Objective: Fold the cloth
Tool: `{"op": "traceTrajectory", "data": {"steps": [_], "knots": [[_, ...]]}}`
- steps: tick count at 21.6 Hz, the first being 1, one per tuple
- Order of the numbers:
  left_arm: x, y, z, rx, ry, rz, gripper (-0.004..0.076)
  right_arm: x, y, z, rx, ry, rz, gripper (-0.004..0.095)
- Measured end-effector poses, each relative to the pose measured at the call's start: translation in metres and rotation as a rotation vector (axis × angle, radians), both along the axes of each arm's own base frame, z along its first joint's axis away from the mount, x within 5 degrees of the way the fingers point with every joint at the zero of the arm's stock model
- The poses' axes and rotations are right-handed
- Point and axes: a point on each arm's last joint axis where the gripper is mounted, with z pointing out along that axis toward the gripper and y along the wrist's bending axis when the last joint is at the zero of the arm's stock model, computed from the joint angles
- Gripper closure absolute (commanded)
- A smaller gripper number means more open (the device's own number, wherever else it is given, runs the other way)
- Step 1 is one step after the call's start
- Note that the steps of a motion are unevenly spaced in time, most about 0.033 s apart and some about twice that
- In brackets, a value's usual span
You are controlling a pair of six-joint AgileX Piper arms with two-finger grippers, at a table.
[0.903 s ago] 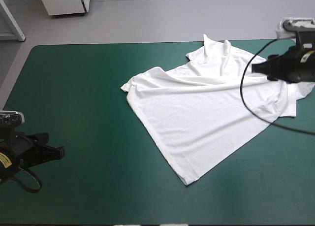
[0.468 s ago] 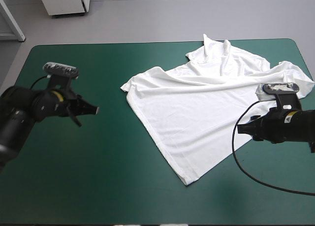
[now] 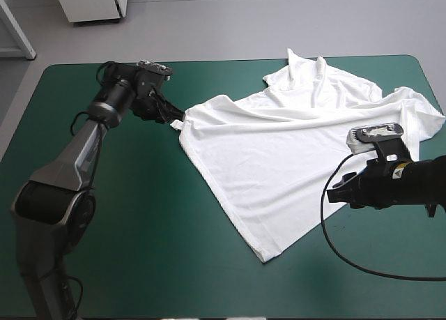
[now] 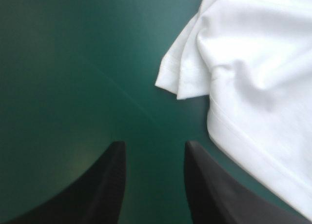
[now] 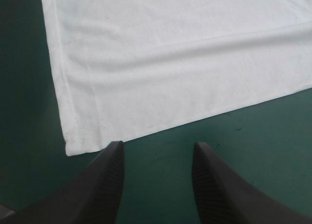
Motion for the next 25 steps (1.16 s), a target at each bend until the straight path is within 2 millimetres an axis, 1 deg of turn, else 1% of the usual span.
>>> {"op": "traceTrajectory", "data": {"steps": [1, 3, 4, 6, 8, 11, 13, 15, 16, 17, 18, 20, 22, 23, 25], "knots": [[0.009, -0.002, -0.015, 0.011, 0.026, -0.002, 0.0430, 0.002, 0.001, -0.002, -0.016, 0.005, 0.013, 0.0538], [0.020, -0.005, -0.034, 0.021, 0.050, -0.005, 0.0430, 0.007, 0.006, -0.006, -0.031, 0.027, 0.037, 0.0538], [0.030, -0.008, -0.049, 0.024, 0.063, -0.007, 0.0430, 0.014, 0.010, -0.012, -0.036, 0.055, 0.053, 0.0538], [0.039, -0.011, -0.057, 0.018, 0.042, -0.009, 0.0430, 0.022, 0.015, -0.019, -0.039, 0.089, 0.070, 0.0539], [0.045, -0.013, -0.057, 0.006, -0.003, -0.013, 0.0430, 0.027, 0.019, -0.024, -0.035, 0.114, 0.080, 0.0540], [0.048, -0.014, -0.062, -0.003, -0.010, -0.017, 0.0430, 0.031, 0.021, -0.026, -0.031, 0.119, 0.081, 0.0540], [0.051, -0.017, -0.079, -0.011, 0.026, -0.032, 0.0430, 0.033, 0.022, -0.027, -0.028, 0.116, 0.080, 0.0542], [0.053, -0.021, -0.083, -0.044, 0.036, -0.043, 0.0440, 0.034, 0.022, -0.027, -0.026, 0.115, 0.079, 0.0542], [0.054, -0.023, -0.085, -0.062, 0.043, -0.053, 0.0486, 0.033, 0.022, -0.027, -0.024, 0.116, 0.080, 0.0542], [0.054, -0.025, -0.087, -0.082, 0.053, -0.061, 0.0575, 0.034, 0.022, -0.027, -0.022, 0.115, 0.080, 0.0542], [0.054, -0.026, -0.089, -0.085, 0.063, -0.066, 0.0715, 0.034, 0.022, -0.027, -0.022, 0.115, 0.080, 0.0542], [0.053, -0.031, -0.092, -0.082, 0.082, -0.079, 0.0733, 0.034, 0.022, -0.027, -0.020, 0.112, 0.079, 0.0542], [0.052, -0.034, -0.092, -0.072, 0.082, -0.090, 0.0733, 0.034, 0.022, -0.027, -0.019, 0.112, 0.079, 0.0533], [0.052, -0.034, -0.091, -0.071, 0.081, -0.091, 0.0733, 0.034, 0.023, -0.027, -0.018, 0.111, 0.083, 0.0516], [0.053, -0.034, -0.091, -0.070, 0.080, -0.092, 0.0733, 0.034, 0.026, -0.028, -0.018, 0.114, 0.103, 0.0441]]}}
